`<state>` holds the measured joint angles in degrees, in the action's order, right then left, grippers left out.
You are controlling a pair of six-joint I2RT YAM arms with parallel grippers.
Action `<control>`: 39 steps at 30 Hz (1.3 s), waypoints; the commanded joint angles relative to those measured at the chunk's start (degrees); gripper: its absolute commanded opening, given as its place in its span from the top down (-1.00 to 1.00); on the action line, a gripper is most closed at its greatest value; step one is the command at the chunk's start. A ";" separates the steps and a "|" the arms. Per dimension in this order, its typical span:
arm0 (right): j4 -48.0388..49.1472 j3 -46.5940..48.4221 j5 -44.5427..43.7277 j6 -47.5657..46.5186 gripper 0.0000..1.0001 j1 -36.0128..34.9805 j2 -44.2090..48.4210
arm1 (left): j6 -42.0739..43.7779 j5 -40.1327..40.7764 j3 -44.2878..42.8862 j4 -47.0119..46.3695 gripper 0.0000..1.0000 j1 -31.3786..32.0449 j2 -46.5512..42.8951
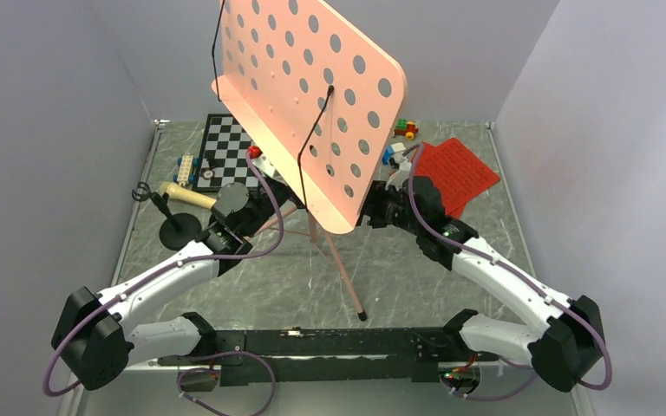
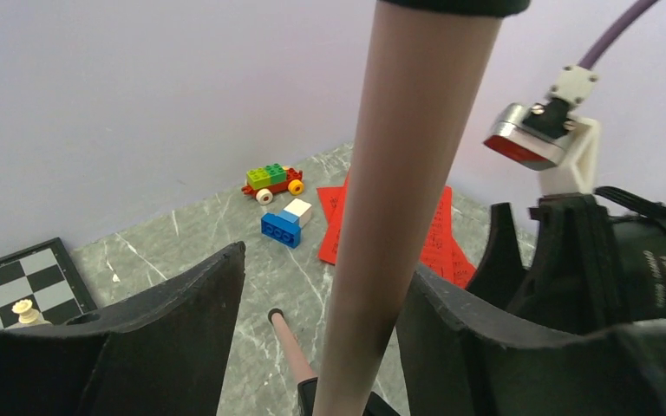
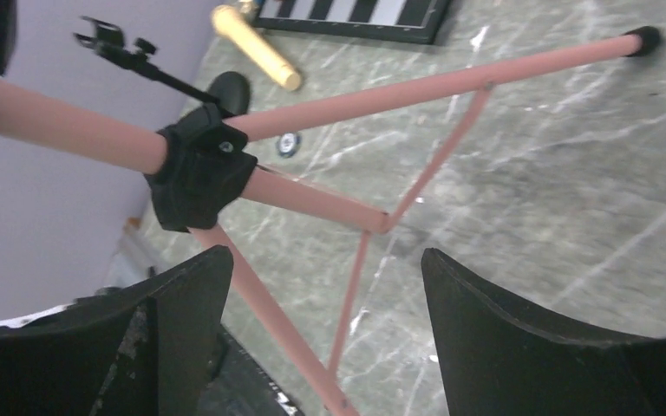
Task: Pack up the instrument practice props
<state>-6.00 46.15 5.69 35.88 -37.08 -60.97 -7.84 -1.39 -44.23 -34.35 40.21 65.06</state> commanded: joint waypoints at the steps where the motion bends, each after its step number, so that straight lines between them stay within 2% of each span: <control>1: 11.02 2.63 16.34 6.40 -0.68 4.46 -3.46 | -3.33 1.21 -1.91 -5.88 -0.34 -0.21 -4.24; 6: 17.29 3.16 24.68 14.57 -0.62 8.11 -7.80 | -3.54 1.21 -2.43 -7.75 -0.37 -0.16 -5.47; 14: 20.22 4.74 27.77 21.15 -0.55 9.39 -13.35 | -3.13 1.21 -5.84 -9.38 -0.36 0.03 -3.56; 21: 19.71 7.42 29.82 22.33 -0.30 9.27 -17.33 | -3.69 1.08 -3.05 -10.70 -0.09 0.07 -3.45; 29: 23.69 7.69 33.25 25.06 -0.06 8.87 -20.49 | -4.31 1.20 1.99 -11.84 0.17 0.05 -5.20; 34: 23.99 9.76 35.27 25.20 0.03 7.58 -23.09 | -5.03 3.09 5.18 -12.72 0.26 0.09 -6.28; 39: 23.37 10.70 35.18 24.15 0.24 6.28 -24.02 | -5.37 3.73 7.09 -13.00 0.29 0.13 -7.07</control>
<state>14.41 54.11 39.05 60.07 -29.47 -84.79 -11.94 -0.45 -38.02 -41.95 40.58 59.99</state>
